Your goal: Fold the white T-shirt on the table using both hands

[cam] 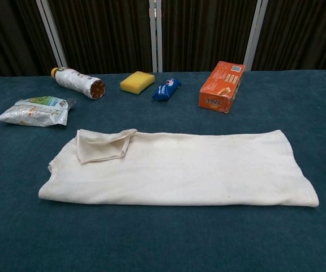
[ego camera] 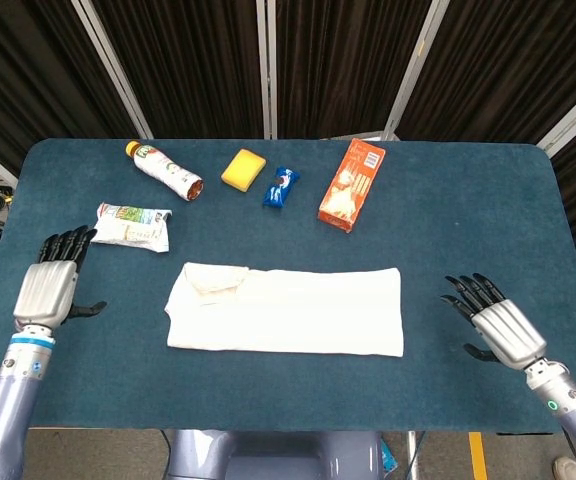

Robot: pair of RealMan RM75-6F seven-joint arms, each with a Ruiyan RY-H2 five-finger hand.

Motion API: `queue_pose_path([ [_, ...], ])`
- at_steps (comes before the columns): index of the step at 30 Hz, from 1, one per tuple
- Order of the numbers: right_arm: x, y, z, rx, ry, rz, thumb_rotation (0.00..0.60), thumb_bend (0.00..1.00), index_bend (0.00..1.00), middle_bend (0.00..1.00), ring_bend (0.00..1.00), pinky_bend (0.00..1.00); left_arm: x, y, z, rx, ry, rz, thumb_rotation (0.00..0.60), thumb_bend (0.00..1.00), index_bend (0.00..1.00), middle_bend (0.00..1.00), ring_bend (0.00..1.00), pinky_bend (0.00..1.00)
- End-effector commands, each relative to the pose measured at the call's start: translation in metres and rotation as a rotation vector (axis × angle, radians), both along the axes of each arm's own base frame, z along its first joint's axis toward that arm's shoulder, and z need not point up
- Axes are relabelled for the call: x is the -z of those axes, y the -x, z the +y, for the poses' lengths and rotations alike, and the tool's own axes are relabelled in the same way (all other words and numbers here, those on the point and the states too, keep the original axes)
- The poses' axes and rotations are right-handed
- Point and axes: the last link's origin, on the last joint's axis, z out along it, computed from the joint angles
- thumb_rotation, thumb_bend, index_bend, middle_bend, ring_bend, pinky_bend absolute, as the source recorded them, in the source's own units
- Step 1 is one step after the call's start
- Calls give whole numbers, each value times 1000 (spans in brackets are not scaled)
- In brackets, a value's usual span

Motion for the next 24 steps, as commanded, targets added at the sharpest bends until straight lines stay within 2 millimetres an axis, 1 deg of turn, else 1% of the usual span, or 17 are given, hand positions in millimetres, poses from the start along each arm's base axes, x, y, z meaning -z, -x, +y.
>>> queue_pose_path([
  [1, 19, -5, -16, -72, -69, 24, 600, 94, 201, 0, 0, 0, -7, 4, -10, -11, -15, 13, 600, 148, 0, 0, 0, 0],
  [7, 41, -12, -46, -201, -118, 83, 600, 85, 165, 0, 0, 0, -13, 10, -24, -15, -15, -6, 600, 148, 0, 0, 0, 0],
  [9, 49, -15, -54, -238, -131, 95, 600, 64, 162, 0, 0, 0, -15, 13, -25, -15, -13, 3, 600, 148, 0, 0, 0, 0],
  [12, 62, -19, -65, -314, -139, 138, 600, 4, 157, 3, 0, 0, -14, 17, -27, -20, -2, -2, 600, 148, 0, 0, 0, 0],
  [15, 71, -21, -71, -382, -139, 170, 600, 0, 157, 12, 0, 0, -13, 22, -28, -23, 12, 16, 600, 149, 0, 0, 0, 0],
  [18, 78, -20, -77, -400, -142, 194, 600, 0, 155, 22, 0, 0, -11, 23, -28, -25, 11, 4, 600, 149, 0, 0, 0, 0],
  [24, 87, -15, -89, -373, -135, 229, 600, 0, 102, 33, 0, 0, -10, 25, -30, -23, 3, 5, 600, 148, 0, 0, 0, 0],
])
